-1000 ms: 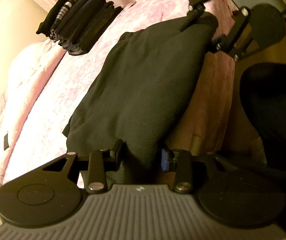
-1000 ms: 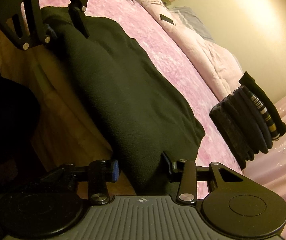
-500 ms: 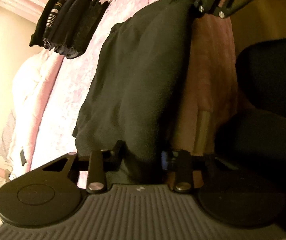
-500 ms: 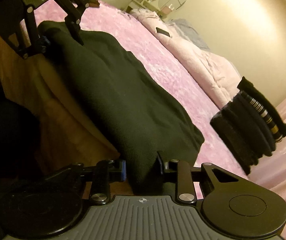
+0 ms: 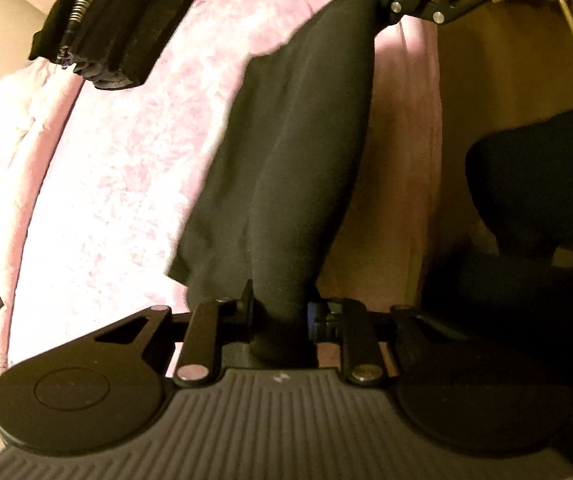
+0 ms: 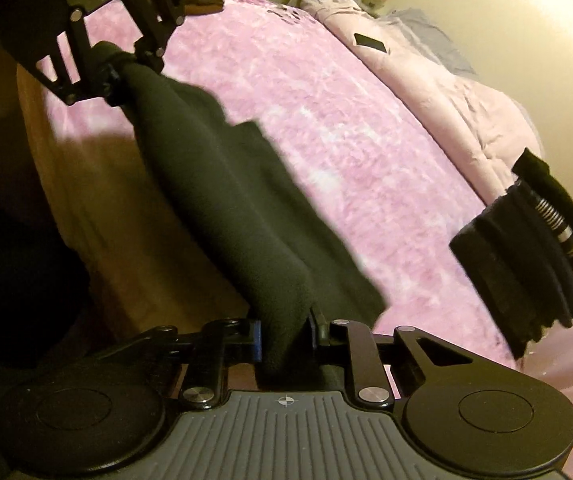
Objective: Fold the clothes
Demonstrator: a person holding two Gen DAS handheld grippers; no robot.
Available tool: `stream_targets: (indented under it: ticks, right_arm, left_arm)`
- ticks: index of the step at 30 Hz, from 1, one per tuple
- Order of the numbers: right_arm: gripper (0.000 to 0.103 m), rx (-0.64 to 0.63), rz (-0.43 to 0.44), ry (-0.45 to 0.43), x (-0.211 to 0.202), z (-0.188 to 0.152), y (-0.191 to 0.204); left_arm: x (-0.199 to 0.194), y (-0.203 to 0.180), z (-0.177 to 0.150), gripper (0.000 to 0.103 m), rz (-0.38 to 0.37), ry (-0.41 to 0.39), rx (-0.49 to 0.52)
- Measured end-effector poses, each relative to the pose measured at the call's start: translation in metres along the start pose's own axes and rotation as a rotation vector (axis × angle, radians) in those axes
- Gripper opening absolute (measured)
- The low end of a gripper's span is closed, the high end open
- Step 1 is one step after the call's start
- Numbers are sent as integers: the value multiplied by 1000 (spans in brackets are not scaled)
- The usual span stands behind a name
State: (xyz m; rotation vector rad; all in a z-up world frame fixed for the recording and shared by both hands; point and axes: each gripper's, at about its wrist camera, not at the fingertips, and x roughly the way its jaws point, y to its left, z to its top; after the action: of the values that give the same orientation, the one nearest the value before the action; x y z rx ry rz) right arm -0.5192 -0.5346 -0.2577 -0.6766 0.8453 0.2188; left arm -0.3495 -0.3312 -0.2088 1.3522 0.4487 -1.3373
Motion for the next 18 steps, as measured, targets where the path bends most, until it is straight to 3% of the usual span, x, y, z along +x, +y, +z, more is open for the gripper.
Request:
stream_targets:
  ticks: [9, 13, 18]
  right_arm:
    - [18, -17, 86, 95, -71, 64, -78]
    - [18, -21, 95, 123, -100, 78, -88]
    - [18, -21, 70, 137, -106, 93, -111]
  left_arm:
    - [-80, 81, 40, 19, -115, 2, -83]
    - [-94, 99, 54, 19, -134, -17, -98]
    - [-96, 121, 64, 19, -127, -41, -104]
